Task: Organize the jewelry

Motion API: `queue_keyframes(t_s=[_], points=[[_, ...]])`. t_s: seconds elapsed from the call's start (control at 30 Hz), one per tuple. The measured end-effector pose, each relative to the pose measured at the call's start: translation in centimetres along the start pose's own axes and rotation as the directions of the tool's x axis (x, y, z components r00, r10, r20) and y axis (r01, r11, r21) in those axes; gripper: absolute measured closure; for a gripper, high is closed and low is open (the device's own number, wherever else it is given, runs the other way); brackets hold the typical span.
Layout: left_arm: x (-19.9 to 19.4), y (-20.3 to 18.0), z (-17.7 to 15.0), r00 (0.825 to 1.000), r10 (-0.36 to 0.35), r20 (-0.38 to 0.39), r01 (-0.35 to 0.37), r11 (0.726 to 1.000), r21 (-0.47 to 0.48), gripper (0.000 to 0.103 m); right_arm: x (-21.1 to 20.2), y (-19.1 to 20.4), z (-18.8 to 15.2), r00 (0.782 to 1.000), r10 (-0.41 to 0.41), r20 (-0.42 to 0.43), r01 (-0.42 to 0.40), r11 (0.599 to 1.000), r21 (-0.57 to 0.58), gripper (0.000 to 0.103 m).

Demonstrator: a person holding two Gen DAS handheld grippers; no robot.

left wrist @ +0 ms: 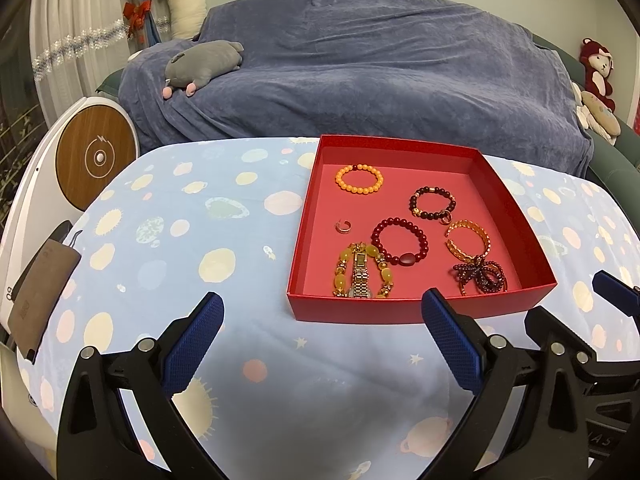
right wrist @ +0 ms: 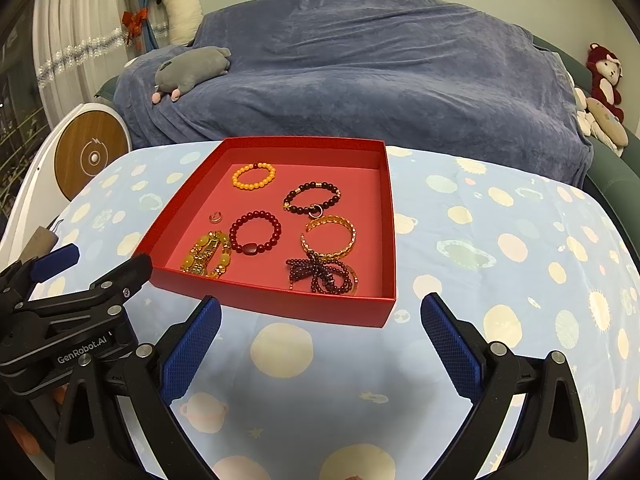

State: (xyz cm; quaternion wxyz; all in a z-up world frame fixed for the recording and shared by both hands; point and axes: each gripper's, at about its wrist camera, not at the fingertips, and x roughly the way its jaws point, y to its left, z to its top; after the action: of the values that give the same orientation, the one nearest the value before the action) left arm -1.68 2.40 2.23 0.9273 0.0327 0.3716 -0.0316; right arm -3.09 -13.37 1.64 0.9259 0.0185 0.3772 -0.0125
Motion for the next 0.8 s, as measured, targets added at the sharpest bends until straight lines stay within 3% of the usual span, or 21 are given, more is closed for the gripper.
queue_keyframes(t_s=[0.8], points=[[0.05,0.29,-0.39,1.0,-0.007,-0.005,0.007,1.0,0.012,0.008,-0.01,-0.03,-0.12,1.0,-0.006,-0.002,0.006,1.0,-0.002,0.007]])
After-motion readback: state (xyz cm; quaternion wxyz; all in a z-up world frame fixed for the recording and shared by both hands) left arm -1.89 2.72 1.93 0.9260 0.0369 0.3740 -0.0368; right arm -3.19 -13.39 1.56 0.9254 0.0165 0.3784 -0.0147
